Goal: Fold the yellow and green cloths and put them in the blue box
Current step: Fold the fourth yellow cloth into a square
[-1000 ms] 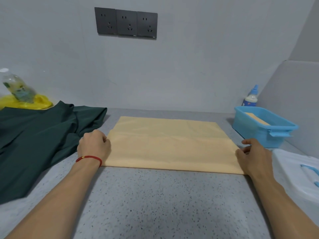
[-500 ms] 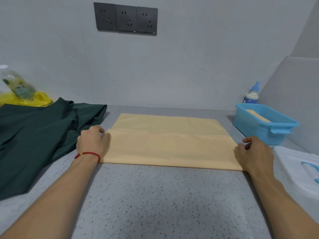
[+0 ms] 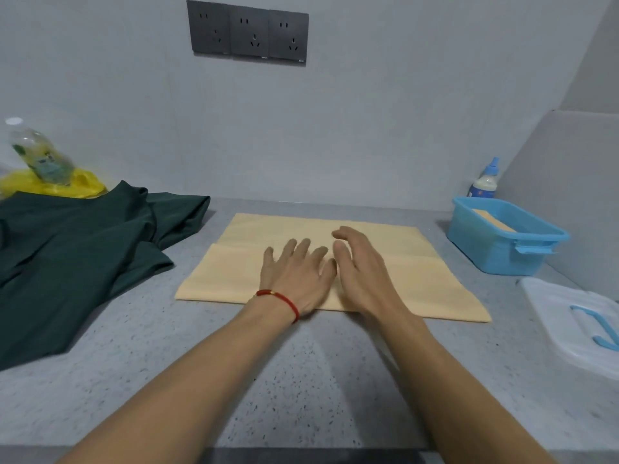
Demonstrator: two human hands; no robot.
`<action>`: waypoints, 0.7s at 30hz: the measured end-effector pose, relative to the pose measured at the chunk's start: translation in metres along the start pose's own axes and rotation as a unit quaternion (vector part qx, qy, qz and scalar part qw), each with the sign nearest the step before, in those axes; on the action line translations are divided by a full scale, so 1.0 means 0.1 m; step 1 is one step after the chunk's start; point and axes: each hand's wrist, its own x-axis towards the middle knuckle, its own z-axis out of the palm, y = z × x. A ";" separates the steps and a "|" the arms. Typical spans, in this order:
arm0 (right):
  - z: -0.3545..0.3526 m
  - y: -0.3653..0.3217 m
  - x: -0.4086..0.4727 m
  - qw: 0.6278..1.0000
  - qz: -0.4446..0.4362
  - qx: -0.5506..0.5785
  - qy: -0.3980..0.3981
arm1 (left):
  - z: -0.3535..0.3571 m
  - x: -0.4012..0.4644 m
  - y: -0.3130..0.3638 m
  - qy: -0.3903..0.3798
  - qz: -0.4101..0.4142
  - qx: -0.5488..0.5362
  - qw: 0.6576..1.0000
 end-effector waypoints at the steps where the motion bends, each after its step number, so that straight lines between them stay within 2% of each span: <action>1: 0.10 -0.06 0.02 0.999 0.011 0.031 -0.011 | 0.06 -0.01 0.00 -0.043 -0.005 0.022 0.999; 4: 0.32 -0.04 -0.03 0.991 0.078 0.063 -0.094 | 0.24 -0.06 -0.04 -0.132 -0.014 0.073 0.988; 7: 0.37 0.04 -0.05 0.981 0.124 0.016 -0.150 | 0.28 -0.04 -0.05 -0.132 -0.018 0.087 0.987; 10: 0.32 0.05 -0.03 0.977 0.131 -0.005 -0.169 | 0.28 -0.05 -0.03 -0.138 -0.030 0.069 0.988; 14: -0.02 0.38 -0.01 0.967 0.140 -0.131 -0.168 | 0.26 -0.02 -0.05 -0.139 -0.044 0.028 0.989; 18: -0.68 1.00 -0.11 0.935 0.209 -0.239 -0.158 | 0.25 -0.01 -0.14 -0.159 -0.046 0.019 0.986; 21: -0.95 1.27 -0.17 0.905 0.237 -0.302 -0.185 | 0.17 0.03 -0.50 -0.155 -0.083 0.022 0.984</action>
